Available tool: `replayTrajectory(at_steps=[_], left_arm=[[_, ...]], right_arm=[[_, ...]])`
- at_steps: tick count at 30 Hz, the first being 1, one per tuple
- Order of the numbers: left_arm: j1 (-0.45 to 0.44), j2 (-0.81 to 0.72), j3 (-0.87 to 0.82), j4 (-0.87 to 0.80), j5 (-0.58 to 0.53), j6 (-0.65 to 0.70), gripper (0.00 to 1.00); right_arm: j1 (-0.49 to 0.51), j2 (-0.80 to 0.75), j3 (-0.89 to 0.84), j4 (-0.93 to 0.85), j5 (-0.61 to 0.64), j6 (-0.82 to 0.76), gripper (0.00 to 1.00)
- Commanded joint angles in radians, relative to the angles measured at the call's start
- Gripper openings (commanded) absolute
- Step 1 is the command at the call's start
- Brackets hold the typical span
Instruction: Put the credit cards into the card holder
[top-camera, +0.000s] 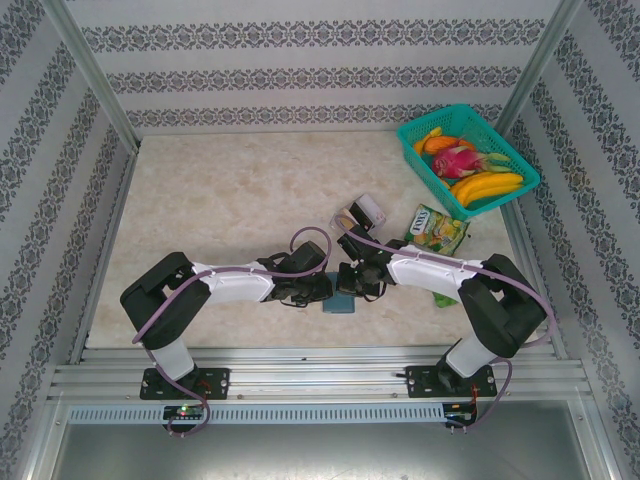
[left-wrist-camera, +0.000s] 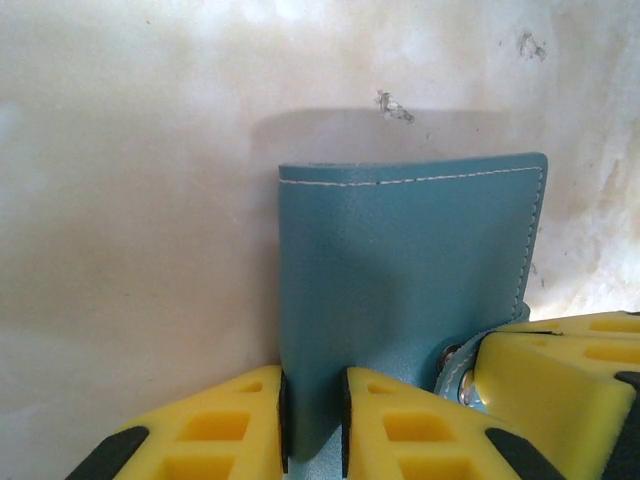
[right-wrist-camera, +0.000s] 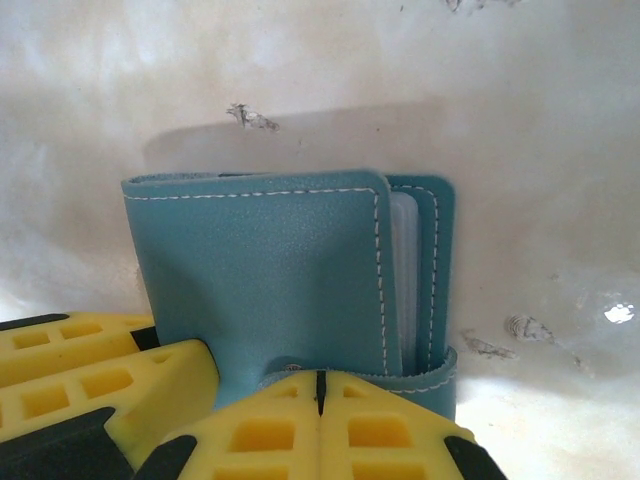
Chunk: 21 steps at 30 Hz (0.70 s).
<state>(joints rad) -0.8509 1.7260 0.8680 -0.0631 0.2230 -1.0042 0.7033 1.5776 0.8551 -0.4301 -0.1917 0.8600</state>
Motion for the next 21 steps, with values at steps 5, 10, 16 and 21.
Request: replayTrajectory(at_steps=[5, 10, 16, 21], left_arm=[[-0.035, 0.055, -0.003, -0.036, 0.036, 0.024, 0.22], [-0.035, 0.053, -0.005, -0.038, 0.033, 0.025, 0.22], [-0.035, 0.056, -0.004, -0.032, 0.036, 0.022, 0.22], [-0.036, 0.058, -0.003, -0.032, 0.038, 0.024, 0.21]], right_arm=[[0.001, -0.037, 0.0, -0.004, 0.036, -0.012, 0.04], [0.016, -0.061, -0.014, -0.021, 0.035, -0.008, 0.03], [0.012, -0.079, -0.047, -0.039, 0.035, -0.009, 0.03], [0.022, -0.049, -0.047, -0.008, -0.002, -0.006, 0.04]])
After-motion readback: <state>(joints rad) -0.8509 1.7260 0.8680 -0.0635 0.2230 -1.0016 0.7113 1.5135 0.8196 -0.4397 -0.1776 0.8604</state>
